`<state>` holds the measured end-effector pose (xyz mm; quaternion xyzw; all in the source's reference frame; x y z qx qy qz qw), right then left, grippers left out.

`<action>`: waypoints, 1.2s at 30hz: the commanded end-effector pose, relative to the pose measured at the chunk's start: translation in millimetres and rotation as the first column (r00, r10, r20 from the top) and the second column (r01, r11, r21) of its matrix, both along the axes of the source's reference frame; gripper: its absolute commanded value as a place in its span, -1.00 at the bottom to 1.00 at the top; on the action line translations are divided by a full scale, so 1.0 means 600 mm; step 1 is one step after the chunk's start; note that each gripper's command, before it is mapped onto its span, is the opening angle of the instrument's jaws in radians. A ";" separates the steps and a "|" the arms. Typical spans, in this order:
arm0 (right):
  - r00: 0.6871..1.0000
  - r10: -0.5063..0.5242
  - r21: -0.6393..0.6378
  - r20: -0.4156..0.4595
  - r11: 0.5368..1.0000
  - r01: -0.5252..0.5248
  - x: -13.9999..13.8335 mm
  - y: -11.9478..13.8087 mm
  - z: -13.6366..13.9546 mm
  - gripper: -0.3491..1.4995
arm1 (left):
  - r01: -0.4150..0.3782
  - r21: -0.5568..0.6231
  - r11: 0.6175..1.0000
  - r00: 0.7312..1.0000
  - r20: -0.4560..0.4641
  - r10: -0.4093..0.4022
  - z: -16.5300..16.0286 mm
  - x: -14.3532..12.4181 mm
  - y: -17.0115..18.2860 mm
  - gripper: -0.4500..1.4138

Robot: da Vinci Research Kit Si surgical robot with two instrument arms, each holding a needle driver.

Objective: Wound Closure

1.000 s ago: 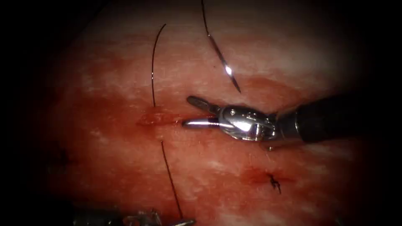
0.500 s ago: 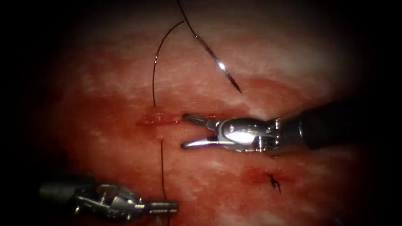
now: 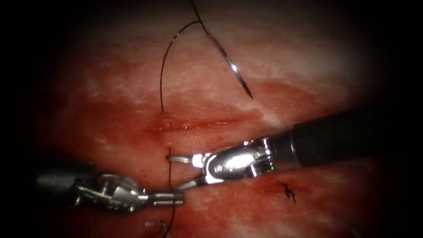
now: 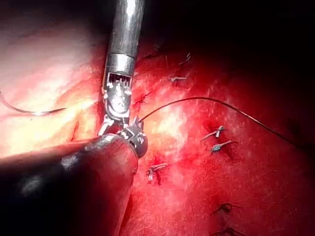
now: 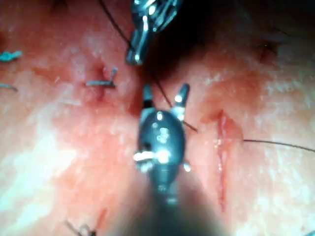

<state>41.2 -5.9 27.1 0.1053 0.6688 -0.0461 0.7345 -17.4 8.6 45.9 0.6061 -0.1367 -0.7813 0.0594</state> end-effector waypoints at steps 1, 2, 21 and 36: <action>1.000 -0.002 -0.010 -0.003 1.000 0.002 0.0015 -0.0011 0.0004 0.53 | -0.001 0.001 1.000 1.000 -0.001 0.001 0.0010 -0.0008 -0.0007 -1.00; 1.000 -0.003 -0.015 -0.006 1.000 0.003 0.0017 -0.0012 0.0000 0.49 | -0.001 0.002 1.000 1.000 -0.001 0.001 0.0010 -0.0007 -0.0006 -1.00; 1.000 -0.012 -0.066 -0.010 0.998 0.011 0.0005 0.0000 -0.0017 -1.00 | 0.048 0.097 0.994 0.999 -0.016 -0.046 -0.0011 -0.0009 -0.0007 0.21; 0.995 0.072 0.031 0.070 0.997 -0.074 -0.0028 0.0122 0.0081 -1.00 | 0.134 0.096 0.986 0.976 0.159 -0.148 -0.0131 0.0023 -0.0017 0.33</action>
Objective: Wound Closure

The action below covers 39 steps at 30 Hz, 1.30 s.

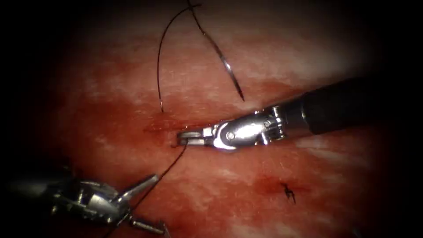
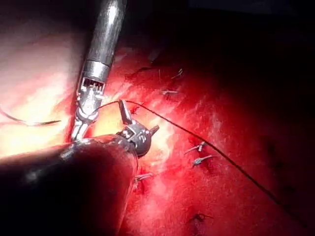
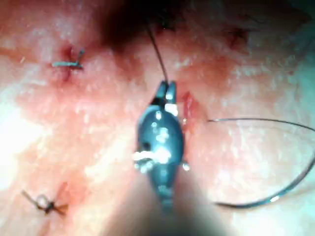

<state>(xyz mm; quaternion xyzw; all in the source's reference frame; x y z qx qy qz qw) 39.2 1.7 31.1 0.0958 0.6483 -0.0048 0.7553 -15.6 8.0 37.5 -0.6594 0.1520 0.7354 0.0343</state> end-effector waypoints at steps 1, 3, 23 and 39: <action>1.000 0.000 0.000 0.011 1.000 0.000 0.0002 -0.0006 0.0029 -1.00 | 0.015 0.004 1.000 0.999 0.033 -0.015 -0.0007 0.0004 -0.0002 0.33; 1.000 0.006 0.006 0.019 1.000 -0.006 -0.0003 -0.0005 0.0040 -1.00 | 0.041 0.003 0.999 0.997 0.071 -0.042 -0.0022 0.0027 0.0009 0.33; 1.000 0.010 0.014 0.025 1.000 -0.010 0.0000 -0.0021 0.0046 -0.89 | 0.061 0.100 0.993 0.957 0.277 -0.086 -0.0041 0.0071 0.0035 -1.00; 1.000 0.024 0.156 0.018 0.987 -0.027 -0.0092 0.0009 -0.0068 0.22 | 0.090 0.123 0.988 0.986 0.128 -0.106 0.0082 0.0159 0.0122 -1.00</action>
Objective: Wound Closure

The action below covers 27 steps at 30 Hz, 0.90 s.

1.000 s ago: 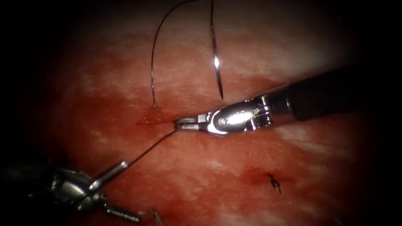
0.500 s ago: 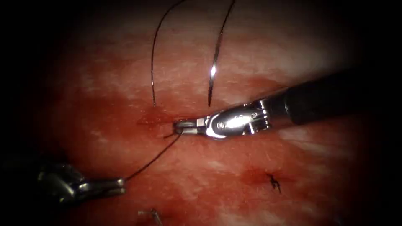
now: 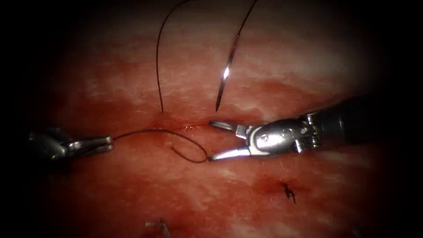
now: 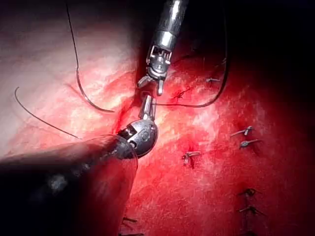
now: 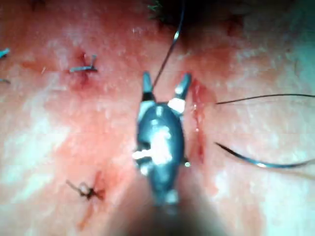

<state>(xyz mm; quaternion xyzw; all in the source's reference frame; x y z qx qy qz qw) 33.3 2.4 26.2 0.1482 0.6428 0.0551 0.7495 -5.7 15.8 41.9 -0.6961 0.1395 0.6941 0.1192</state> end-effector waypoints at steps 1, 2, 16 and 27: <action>1.000 0.008 0.001 0.007 1.000 -0.008 0.0009 0.0008 0.0021 -0.69 | -0.004 0.002 1.000 1.000 -0.003 0.004 0.0009 -0.0008 -0.0009 -1.00; 1.000 0.014 0.002 0.012 1.000 -0.014 0.0013 0.0016 0.0027 -1.00 | -0.007 0.001 1.000 1.000 -0.003 0.007 0.0010 -0.0008 -0.0011 -1.00; 0.999 0.054 -0.011 0.001 0.998 -0.054 0.0120 0.0002 0.0111 -1.00 | -0.003 -0.025 1.000 1.000 -0.019 0.003 0.0047 -0.0032 0.0019 -1.00; 0.997 0.069 0.013 -0.023 0.998 -0.069 0.0137 -0.0011 0.0082 -1.00 | 0.035 -0.032 0.999 0.993 -0.108 -0.038 0.0158 -0.0044 0.0024 -1.00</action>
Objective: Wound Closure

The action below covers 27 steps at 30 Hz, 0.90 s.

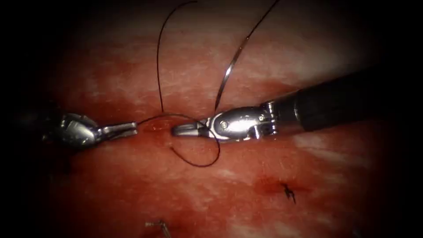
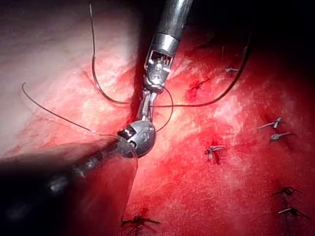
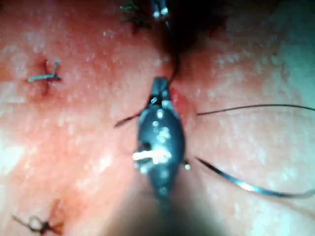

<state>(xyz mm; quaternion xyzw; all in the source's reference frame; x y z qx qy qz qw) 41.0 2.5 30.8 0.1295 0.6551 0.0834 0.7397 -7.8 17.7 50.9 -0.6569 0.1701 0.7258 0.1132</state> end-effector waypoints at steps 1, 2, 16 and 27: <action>1.000 0.002 0.003 -0.008 1.000 -0.002 0.0011 -0.0013 0.0003 -1.00 | 0.003 0.002 1.000 1.000 -0.006 -0.003 0.0012 -0.0008 -0.0007 -1.00; 1.000 0.004 0.009 -0.010 1.000 -0.004 0.0013 -0.0014 0.0001 -1.00 | 0.007 0.001 1.000 1.000 -0.011 -0.007 0.0015 -0.0008 -0.0007 -1.00; 0.995 0.071 0.063 -0.073 0.996 -0.066 0.0034 -0.0014 -0.0027 -0.53 | -0.002 -0.012 1.000 0.996 -0.085 0.001 0.0070 -0.0023 -0.0026 -1.00; 0.990 0.100 0.081 -0.097 0.992 -0.092 0.0040 -0.0007 -0.0046 0.07 | -0.015 -0.015 1.000 0.994 -0.111 0.013 0.0084 -0.0033 -0.0041 -1.00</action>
